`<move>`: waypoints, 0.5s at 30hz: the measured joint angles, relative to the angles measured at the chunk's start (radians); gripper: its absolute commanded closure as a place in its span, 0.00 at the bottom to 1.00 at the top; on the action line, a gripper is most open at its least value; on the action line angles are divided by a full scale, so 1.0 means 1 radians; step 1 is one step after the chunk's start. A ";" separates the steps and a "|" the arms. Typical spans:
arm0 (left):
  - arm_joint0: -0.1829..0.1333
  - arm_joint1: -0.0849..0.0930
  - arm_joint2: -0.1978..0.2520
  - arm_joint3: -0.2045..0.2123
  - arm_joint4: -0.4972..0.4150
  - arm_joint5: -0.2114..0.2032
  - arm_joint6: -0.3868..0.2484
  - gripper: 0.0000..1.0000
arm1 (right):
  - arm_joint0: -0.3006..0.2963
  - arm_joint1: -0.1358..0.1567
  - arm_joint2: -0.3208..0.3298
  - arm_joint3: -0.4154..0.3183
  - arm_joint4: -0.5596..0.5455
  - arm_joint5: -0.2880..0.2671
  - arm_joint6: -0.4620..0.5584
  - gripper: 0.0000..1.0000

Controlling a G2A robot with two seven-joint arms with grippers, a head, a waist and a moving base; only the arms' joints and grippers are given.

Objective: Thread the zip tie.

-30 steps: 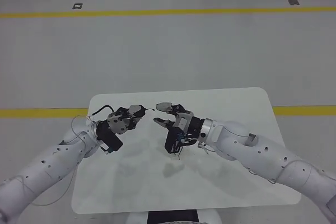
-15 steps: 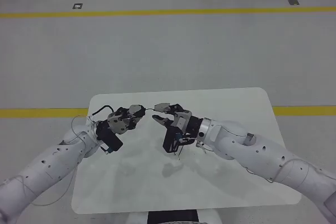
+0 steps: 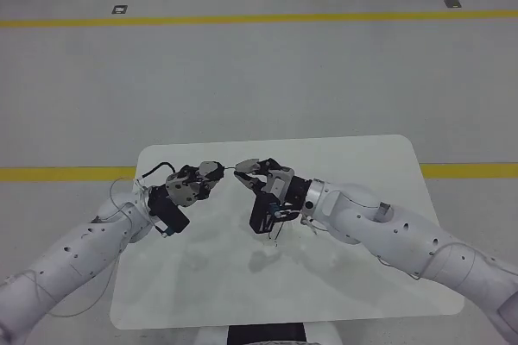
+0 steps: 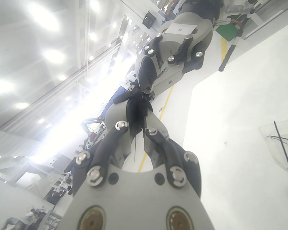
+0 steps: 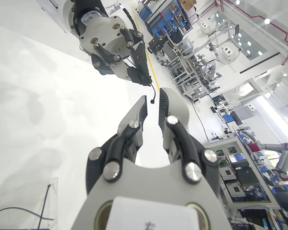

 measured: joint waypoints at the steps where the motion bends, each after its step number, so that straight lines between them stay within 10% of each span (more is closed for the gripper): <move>1: 0.000 0.000 0.000 0.000 0.000 0.000 0.000 1.00 | 0.000 0.000 0.000 0.000 0.000 0.000 0.001 0.88; 15: 0.000 0.000 0.000 0.000 0.000 0.000 0.000 1.00 | 0.011 -0.004 -0.008 0.002 0.000 -0.007 0.018 1.00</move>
